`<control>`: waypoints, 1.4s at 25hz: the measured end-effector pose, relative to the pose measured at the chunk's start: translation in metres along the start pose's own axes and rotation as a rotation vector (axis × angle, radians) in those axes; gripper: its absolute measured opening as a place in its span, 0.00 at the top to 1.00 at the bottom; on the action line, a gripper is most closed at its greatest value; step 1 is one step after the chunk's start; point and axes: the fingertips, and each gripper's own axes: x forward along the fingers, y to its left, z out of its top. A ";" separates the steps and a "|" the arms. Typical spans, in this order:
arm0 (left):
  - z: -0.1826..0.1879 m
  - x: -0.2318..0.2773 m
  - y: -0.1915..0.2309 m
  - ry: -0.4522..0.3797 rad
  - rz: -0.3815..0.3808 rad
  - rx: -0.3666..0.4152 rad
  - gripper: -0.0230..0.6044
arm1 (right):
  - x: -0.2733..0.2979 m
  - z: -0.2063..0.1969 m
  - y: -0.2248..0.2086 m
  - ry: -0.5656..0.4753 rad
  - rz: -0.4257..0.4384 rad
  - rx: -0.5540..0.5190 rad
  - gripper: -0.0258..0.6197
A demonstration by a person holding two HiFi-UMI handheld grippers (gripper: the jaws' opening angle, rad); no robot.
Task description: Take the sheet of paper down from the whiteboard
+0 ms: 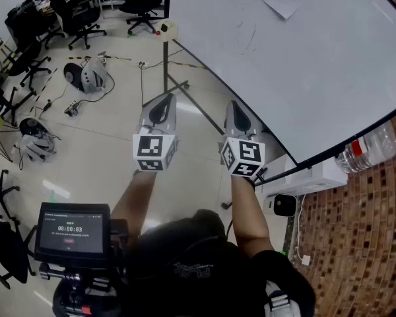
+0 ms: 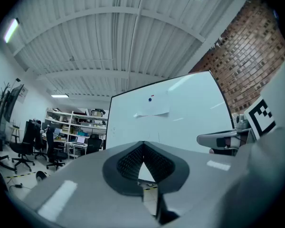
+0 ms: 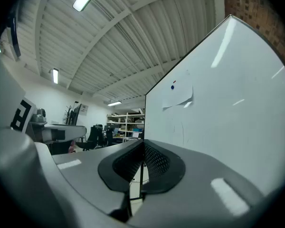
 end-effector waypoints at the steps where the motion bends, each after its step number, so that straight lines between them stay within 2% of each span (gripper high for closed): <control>1: 0.006 -0.002 0.001 -0.015 0.009 -0.002 0.96 | -0.001 0.002 0.001 0.006 0.005 -0.003 0.94; 6: 0.013 0.012 0.001 -0.041 -0.012 -0.006 0.96 | 0.011 0.008 -0.004 0.010 0.003 -0.010 0.94; 11: 0.009 0.082 0.004 -0.083 -0.056 0.016 0.96 | 0.062 0.007 -0.031 -0.020 -0.025 -0.010 0.94; 15: 0.003 0.128 0.006 -0.065 -0.074 0.012 0.96 | 0.096 0.006 -0.051 -0.030 -0.055 -0.024 0.94; 23: 0.010 0.222 0.011 -0.097 -0.104 0.047 0.96 | 0.161 0.016 -0.091 -0.066 -0.077 -0.021 0.94; 29: 0.029 0.272 -0.004 -0.112 -0.145 0.051 0.96 | 0.188 0.024 -0.115 -0.074 -0.103 -0.037 0.94; 35: 0.057 0.317 -0.018 -0.176 -0.236 0.050 0.96 | 0.199 0.042 -0.130 -0.091 -0.151 -0.054 0.94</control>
